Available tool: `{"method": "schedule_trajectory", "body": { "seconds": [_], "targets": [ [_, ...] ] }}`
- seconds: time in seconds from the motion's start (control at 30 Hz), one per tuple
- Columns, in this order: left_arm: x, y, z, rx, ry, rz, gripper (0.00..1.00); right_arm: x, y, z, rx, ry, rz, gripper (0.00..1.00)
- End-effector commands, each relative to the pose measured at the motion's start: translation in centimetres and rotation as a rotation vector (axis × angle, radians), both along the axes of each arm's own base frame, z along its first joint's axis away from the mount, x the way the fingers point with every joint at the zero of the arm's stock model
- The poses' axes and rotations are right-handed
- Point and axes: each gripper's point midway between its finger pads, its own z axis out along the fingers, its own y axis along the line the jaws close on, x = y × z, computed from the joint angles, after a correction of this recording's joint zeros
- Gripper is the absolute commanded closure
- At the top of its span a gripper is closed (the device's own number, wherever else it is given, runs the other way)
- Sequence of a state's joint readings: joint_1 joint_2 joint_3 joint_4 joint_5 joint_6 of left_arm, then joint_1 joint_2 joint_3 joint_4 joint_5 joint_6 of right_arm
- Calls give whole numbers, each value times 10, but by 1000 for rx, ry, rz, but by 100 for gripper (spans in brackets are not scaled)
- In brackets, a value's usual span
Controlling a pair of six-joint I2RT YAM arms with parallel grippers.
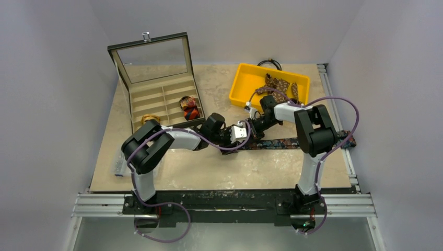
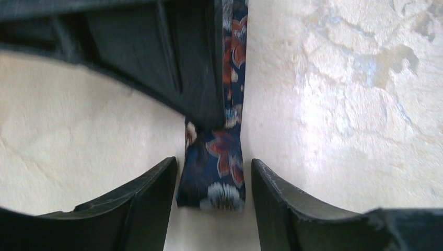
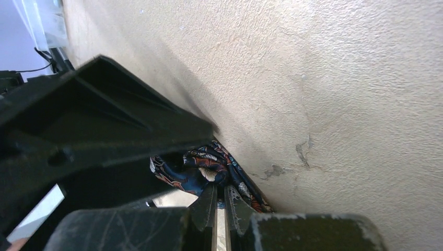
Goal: Roll the ties
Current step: Roll the tie at the center of the board.
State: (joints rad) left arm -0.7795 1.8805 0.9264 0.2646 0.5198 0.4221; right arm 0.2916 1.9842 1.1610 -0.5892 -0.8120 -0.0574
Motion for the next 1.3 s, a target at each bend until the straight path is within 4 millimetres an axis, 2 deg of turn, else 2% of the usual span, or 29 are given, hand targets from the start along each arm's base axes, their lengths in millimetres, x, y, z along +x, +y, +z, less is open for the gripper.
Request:
{"method": "schedule_trajectory", "body": {
  "seconds": [0.0,0.17,0.47,0.57,0.73,0.93,1.07,1.27],
  "targets": [
    [-7,28,5,-7,66,47,45,13,-14,-26,-107,-85,0,100],
    [-2,44,3,-13,72,80,45,8,-16,-31,-119,-83,4,100],
    [-3,12,17,-69,46,18,46,5,-17,-35,-127,-75,0,100],
    [0,7,21,-79,28,11,51,5,-17,-35,-127,-72,0,100],
    [-1,-7,44,-117,-5,-3,62,4,-17,-36,-125,-68,6,100],
    [-7,-28,59,-151,-18,-37,66,7,-16,-35,-120,-68,4,100],
    [-5,-37,49,-142,15,-30,64,7,-15,-35,-117,-67,0,100],
    [4,-37,5,-73,85,46,62,6,-11,-33,-94,-59,-11,100]
  ]
}}
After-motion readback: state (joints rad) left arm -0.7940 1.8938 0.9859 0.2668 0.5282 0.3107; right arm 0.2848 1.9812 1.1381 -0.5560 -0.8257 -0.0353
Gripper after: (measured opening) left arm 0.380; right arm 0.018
